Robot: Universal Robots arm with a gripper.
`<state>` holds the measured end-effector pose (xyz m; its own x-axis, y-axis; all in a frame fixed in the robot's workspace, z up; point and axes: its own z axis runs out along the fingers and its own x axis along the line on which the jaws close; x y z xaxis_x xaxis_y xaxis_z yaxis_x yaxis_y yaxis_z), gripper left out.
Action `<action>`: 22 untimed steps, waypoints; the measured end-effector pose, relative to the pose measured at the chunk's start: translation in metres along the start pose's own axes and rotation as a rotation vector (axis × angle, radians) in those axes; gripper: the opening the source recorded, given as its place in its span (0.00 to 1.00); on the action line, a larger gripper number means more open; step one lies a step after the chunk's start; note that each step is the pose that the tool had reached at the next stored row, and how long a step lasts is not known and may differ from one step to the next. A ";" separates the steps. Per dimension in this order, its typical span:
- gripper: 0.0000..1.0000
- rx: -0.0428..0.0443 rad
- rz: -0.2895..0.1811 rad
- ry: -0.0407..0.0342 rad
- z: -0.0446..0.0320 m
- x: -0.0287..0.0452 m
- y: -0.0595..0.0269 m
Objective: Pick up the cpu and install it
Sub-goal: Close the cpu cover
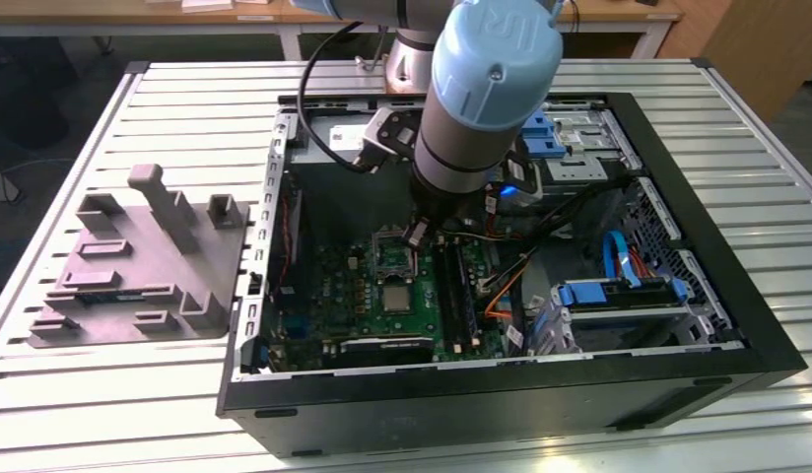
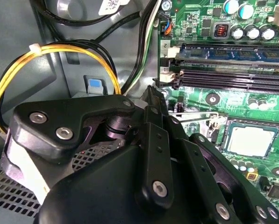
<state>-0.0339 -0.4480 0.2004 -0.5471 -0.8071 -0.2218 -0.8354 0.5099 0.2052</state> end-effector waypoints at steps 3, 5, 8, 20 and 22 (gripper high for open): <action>0.11 -0.0001 0.000 -0.0002 0.0010 0.0000 -0.0001; 0.11 0.0000 0.000 0.0000 0.0016 0.0000 -0.0002; 0.11 0.0010 0.000 0.0016 0.0023 -0.0001 -0.0001; 0.11 0.0249 0.003 0.0404 0.0029 -0.0004 0.0001; 0.11 0.0345 0.004 0.0561 0.0027 -0.0003 0.0001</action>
<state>-0.0340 -0.4469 0.1979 -0.5475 -0.8200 -0.1671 -0.8351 0.5223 0.1728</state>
